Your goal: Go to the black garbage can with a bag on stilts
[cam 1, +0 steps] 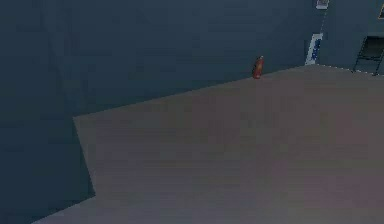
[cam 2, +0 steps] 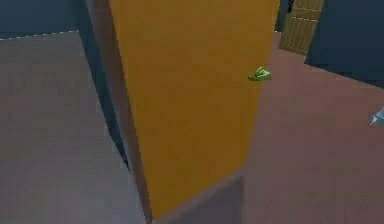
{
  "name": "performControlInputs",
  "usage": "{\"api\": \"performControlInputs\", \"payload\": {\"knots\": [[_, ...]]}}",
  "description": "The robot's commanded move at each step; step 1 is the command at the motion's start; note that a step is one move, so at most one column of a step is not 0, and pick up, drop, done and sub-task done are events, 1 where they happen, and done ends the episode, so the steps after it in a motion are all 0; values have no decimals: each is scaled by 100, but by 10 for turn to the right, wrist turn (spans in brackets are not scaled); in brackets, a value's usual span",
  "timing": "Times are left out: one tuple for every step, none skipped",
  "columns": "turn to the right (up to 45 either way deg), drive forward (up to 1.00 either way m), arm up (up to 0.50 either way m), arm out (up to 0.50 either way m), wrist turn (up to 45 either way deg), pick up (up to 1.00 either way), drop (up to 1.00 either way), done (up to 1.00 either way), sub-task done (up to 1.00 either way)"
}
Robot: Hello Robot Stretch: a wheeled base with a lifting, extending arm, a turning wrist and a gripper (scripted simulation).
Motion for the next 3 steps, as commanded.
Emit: {"api": "performControlInputs", "payload": {"knots": [[0, 55, 0, 0, 0, 0, 0, 0, 0], [450, 0, 0, 0, 0, 0, 0, 0, 0], [0, 100, 0, 0, 0, 0, 0, 0, 0]]}}
